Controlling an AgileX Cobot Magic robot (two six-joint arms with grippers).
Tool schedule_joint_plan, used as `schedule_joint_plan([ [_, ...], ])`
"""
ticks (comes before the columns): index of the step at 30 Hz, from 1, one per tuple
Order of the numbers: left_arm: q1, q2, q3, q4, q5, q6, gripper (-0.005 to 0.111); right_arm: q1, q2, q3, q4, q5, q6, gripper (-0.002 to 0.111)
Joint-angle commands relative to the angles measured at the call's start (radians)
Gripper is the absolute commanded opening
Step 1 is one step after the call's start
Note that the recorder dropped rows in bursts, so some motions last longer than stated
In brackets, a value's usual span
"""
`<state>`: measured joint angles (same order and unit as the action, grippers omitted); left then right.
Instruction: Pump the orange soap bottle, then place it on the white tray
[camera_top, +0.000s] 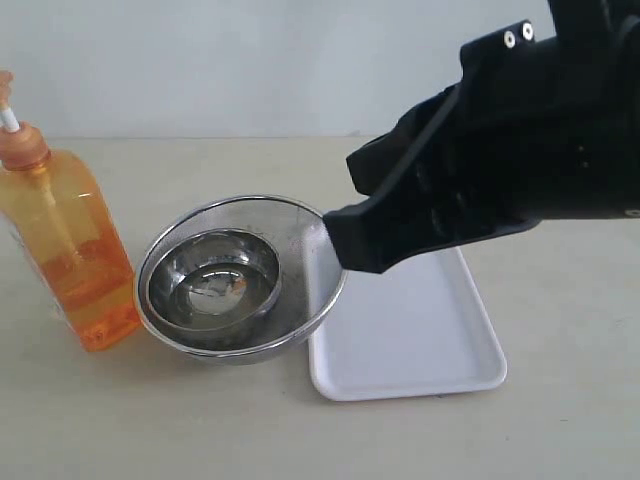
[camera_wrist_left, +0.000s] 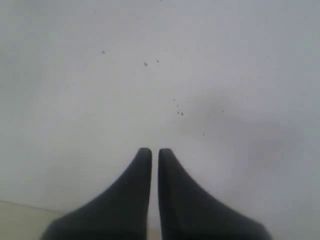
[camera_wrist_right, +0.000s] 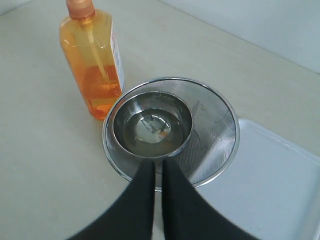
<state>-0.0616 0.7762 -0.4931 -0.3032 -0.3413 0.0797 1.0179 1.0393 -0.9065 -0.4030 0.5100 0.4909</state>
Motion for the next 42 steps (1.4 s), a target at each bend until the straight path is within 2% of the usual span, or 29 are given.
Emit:
schedule_joint_plan([
  [1, -0.069, 0.048, 0.100, -0.027, -0.125, -0.012, 0.005, -0.002, -0.008, 0.000, -0.002, -0.006, 0.001, 0.000],
  [8, -0.178, 0.149, 0.230, -0.075, -0.211, -0.064, 0.005, -0.002, -0.008, 0.000, -0.002, -0.006, 0.001, 0.000],
  [18, -0.310, 0.161, 0.420, -0.044, -0.201, -0.176, 0.005, -0.002, -0.008, 0.000, -0.002, -0.009, 0.001, 0.000],
  [25, -0.334, 0.174, 0.452, 0.039, -0.189, -0.253, 0.005, -0.002, -0.008, 0.000, 0.000, -0.012, 0.001, 0.000],
  [32, -0.331, 0.210, 0.452, 0.025, -0.291, -0.189, 0.007, -0.002, -0.008, 0.000, 0.000, -0.012, 0.001, 0.000],
  [36, -0.329, 0.210, 0.452, -0.120, -0.295, -0.092, 0.023, -0.002, -0.008, 0.000, 0.000, -0.012, 0.001, 0.000],
  [38, -0.329, 0.210, 0.452, -0.288, -0.303, 0.028, 0.033, -0.002, -0.008, 0.000, 0.000, -0.012, 0.001, 0.000],
  [40, -0.329, 0.210, 0.452, -0.479, -0.348, 0.123, 0.034, -0.002, -0.008, 0.000, 0.000, -0.012, 0.001, 0.000],
  [42, -0.329, 0.210, 0.452, -0.596, -0.410, 0.215, 0.026, -0.002, -0.008, 0.000, 0.000, -0.012, 0.001, 0.000],
])
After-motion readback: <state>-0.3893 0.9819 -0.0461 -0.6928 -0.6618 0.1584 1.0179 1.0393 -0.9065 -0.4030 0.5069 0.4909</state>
